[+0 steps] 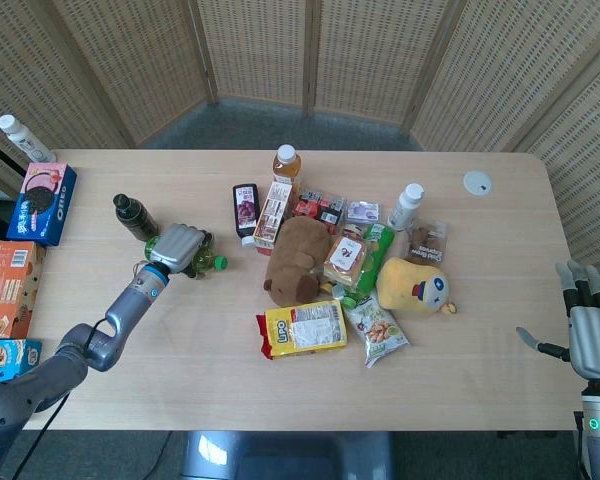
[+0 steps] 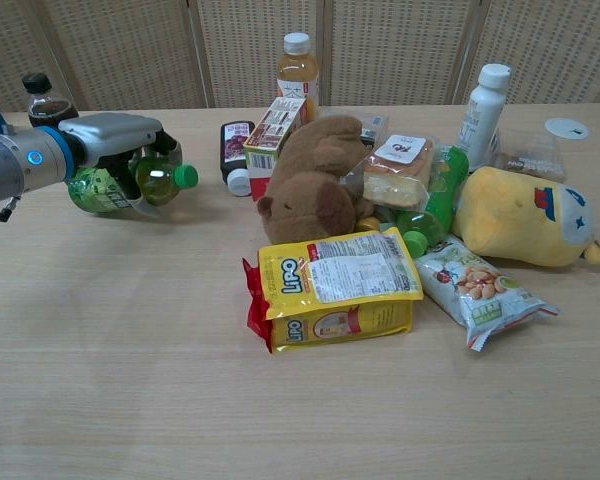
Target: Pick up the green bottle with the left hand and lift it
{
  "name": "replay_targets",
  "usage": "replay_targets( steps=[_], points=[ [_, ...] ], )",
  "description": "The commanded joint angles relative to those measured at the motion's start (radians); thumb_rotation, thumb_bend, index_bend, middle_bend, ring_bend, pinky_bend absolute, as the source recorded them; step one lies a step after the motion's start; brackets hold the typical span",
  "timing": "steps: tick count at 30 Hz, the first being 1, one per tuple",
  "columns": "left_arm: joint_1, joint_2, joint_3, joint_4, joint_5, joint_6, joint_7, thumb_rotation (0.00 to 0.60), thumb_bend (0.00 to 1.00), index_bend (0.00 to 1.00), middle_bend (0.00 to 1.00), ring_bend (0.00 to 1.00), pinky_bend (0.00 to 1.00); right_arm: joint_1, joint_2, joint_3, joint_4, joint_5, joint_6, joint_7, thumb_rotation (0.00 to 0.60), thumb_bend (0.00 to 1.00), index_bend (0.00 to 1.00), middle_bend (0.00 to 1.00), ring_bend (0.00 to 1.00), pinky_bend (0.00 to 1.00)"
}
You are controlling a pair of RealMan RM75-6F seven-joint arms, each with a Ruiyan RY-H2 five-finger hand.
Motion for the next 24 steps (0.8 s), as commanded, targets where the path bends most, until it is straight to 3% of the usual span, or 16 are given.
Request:
replay_targets(
  steps=[1,16,24],
  points=[
    [0.007,0.060,-0.021,-0.089,0.006,0.051,-0.037,0.600,0.18,0.64,0.65,0.75,0.65,0.001,-0.003,0.000,0.004,-0.001,-0.001,0.005,0.364,0.00,0.00,0.03,0.01,0.00],
    [0.089,0.375,-0.116,-0.570,-0.018,0.283,0.027,0.600,0.18,0.65,0.66,0.76,0.67,0.012,-0.036,-0.001,0.055,-0.016,-0.017,0.054,0.365,0.00,0.00,0.03,0.01,0.00],
    [0.116,0.559,-0.185,-0.773,-0.058,0.335,0.082,0.600,0.17,0.64,0.67,0.76,0.68,0.019,-0.056,-0.002,0.080,-0.028,-0.024,0.085,0.368,0.00,0.00,0.03,0.01,0.00]
  ],
)
